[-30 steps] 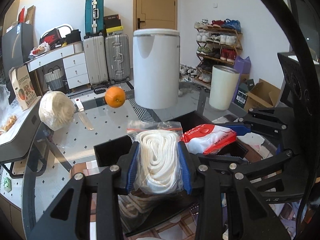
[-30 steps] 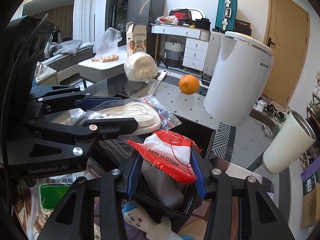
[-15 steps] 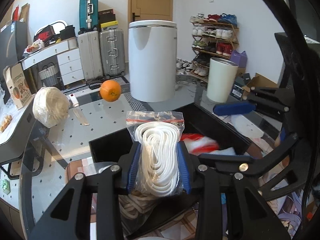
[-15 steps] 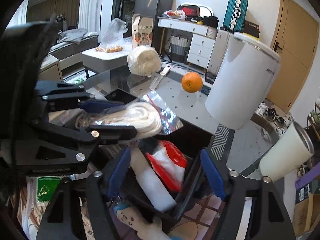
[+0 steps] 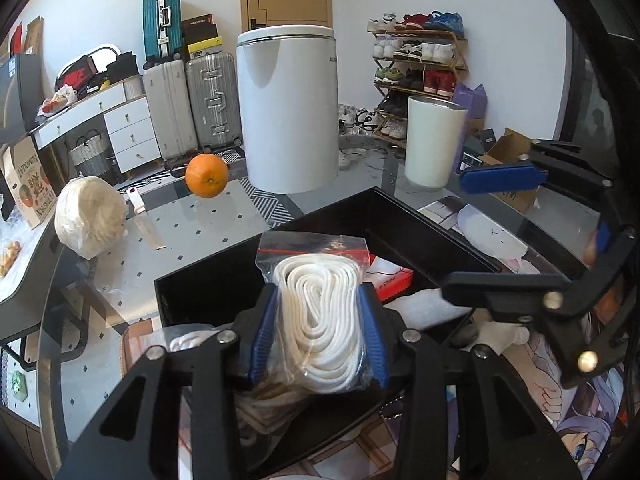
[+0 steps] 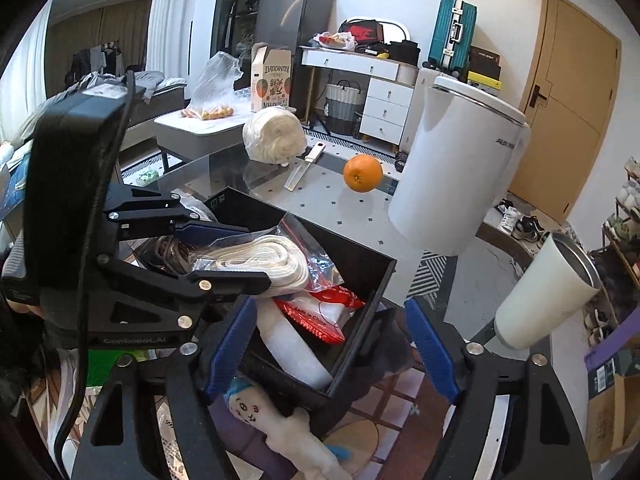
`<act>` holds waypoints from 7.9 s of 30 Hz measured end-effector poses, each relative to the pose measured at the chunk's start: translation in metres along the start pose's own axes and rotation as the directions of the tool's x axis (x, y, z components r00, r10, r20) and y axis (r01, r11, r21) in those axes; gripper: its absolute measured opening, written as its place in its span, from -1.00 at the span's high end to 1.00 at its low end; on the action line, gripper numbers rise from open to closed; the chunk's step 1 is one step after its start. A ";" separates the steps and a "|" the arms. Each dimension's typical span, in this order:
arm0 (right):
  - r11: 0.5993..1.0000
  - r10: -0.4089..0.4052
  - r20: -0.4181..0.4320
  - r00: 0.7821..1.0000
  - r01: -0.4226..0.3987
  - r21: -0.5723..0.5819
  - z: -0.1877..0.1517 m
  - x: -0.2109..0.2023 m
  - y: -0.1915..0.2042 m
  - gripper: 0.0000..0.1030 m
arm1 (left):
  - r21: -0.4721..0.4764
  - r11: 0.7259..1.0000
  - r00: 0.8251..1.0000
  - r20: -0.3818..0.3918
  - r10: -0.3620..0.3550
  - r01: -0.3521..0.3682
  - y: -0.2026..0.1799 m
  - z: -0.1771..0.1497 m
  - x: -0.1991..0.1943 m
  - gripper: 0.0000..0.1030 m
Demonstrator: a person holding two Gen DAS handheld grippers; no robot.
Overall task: Organize soft objects
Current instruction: 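Open the right gripper to drop the red packet in the box while the left drops the rope bag, then withdraw both grippers from the box toward the remaining items on the mat, then grasp the green printed packet with the left gripper, then grasp the white plush doll with the right gripper while the left holds the green packet, then carry the green packet and plush doll over the black box with both grippers, then open both grippers to drop the green packet and doll into the box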
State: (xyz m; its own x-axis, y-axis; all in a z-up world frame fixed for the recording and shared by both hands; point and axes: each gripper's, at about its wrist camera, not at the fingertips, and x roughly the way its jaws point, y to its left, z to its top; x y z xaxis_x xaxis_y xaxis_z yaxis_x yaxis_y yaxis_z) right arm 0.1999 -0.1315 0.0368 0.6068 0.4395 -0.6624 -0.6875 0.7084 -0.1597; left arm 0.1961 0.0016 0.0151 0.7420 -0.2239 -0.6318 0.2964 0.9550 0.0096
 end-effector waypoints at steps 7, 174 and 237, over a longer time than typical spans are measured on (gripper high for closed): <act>0.999 -0.022 0.026 0.999 0.021 0.033 -0.006 -0.016 -0.006 -0.67 | -0.002 1.000 1.000 0.002 0.025 -0.025 0.000 0.001 -0.003 -0.17; 0.969 0.038 0.074 0.997 -0.055 0.242 -0.001 -0.052 0.005 0.40 | -0.164 0.973 0.970 0.154 0.186 -0.161 0.020 -0.014 -0.086 -0.03; 0.976 -0.045 0.030 0.999 0.037 0.215 -0.010 -0.027 -0.022 -0.76 | -0.116 0.972 0.975 0.064 0.214 -0.206 0.024 -0.011 -0.045 -0.95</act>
State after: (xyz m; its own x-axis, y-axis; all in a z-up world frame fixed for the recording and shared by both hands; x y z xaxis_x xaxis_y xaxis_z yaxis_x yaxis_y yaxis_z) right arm 0.1946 -0.1641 0.0505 0.6484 0.4236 -0.6326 -0.5625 0.8265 -0.0232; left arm 0.1629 0.0372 0.0352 0.8253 -0.0262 -0.5641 0.0655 0.9966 0.0496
